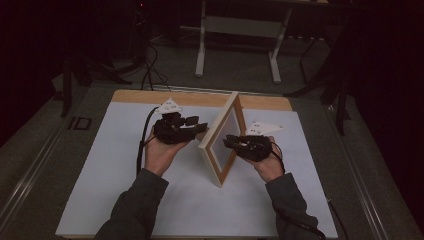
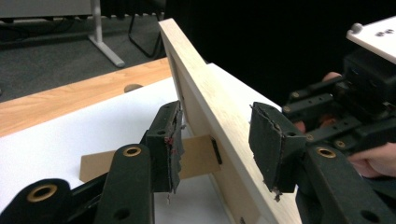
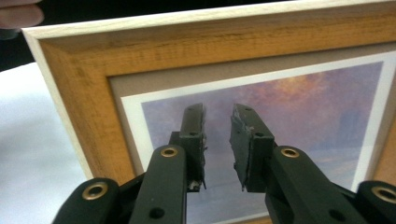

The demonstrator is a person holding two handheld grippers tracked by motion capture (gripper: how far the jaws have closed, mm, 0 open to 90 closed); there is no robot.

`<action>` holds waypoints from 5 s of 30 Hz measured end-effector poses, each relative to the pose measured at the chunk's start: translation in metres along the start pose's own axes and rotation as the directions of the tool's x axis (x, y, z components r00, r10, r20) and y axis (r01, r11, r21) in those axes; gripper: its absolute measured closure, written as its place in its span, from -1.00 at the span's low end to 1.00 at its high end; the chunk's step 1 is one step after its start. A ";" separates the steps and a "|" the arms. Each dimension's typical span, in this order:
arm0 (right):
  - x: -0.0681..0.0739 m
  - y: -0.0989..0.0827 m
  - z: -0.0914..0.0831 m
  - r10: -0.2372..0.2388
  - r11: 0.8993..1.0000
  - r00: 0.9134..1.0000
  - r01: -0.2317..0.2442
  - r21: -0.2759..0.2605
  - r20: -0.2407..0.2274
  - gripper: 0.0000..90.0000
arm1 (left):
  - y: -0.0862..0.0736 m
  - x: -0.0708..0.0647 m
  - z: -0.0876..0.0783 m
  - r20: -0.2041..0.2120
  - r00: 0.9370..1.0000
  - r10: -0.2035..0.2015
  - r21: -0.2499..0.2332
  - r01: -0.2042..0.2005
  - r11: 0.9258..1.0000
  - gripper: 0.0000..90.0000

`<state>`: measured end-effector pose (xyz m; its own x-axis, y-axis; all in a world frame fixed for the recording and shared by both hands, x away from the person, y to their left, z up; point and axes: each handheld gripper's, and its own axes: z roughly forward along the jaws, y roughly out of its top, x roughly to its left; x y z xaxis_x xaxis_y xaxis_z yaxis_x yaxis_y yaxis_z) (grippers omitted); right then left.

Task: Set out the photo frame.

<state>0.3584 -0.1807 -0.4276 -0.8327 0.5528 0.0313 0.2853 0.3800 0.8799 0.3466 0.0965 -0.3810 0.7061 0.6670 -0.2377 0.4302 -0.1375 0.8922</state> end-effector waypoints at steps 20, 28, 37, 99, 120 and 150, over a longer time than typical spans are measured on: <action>-0.008 -0.003 -0.008 0.020 1.000 1.000 -0.019 -0.003 0.021 0.54 | -0.021 -0.027 0.006 -0.010 0.999 0.033 0.063 -0.032 0.998 -0.20; -0.011 -0.003 -0.010 0.026 1.000 0.999 -0.026 -0.010 0.028 0.54 | -0.032 -0.034 0.010 -0.015 0.998 0.059 0.110 -0.057 0.992 0.06; -0.016 -0.003 -0.013 0.036 0.999 0.999 -0.035 -0.016 0.040 0.54 | -0.039 -0.037 0.010 -0.017 0.998 0.053 0.124 -0.051 0.991 0.28; -0.076 -0.002 0.007 0.100 0.993 0.977 -0.109 0.038 0.186 0.10 | -0.043 0.032 -0.039 -0.017 0.996 0.093 0.138 -0.090 0.986 0.14; -0.086 0.018 0.018 0.120 0.992 0.987 -0.124 0.025 0.104 0.10 | -0.043 0.053 -0.047 0.072 0.997 0.026 0.131 -0.035 0.991 0.54; -0.100 0.021 0.026 0.146 0.989 0.989 -0.146 0.014 -0.009 0.19 | -0.038 0.053 -0.045 0.025 0.998 0.055 0.161 -0.058 0.985 0.50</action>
<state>0.4595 -0.2089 -0.4246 -0.7865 0.5955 0.1637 0.4104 0.3058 0.8591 0.3423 0.1698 -0.4100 0.7428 0.6396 -0.1979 0.4730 -0.2921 0.8313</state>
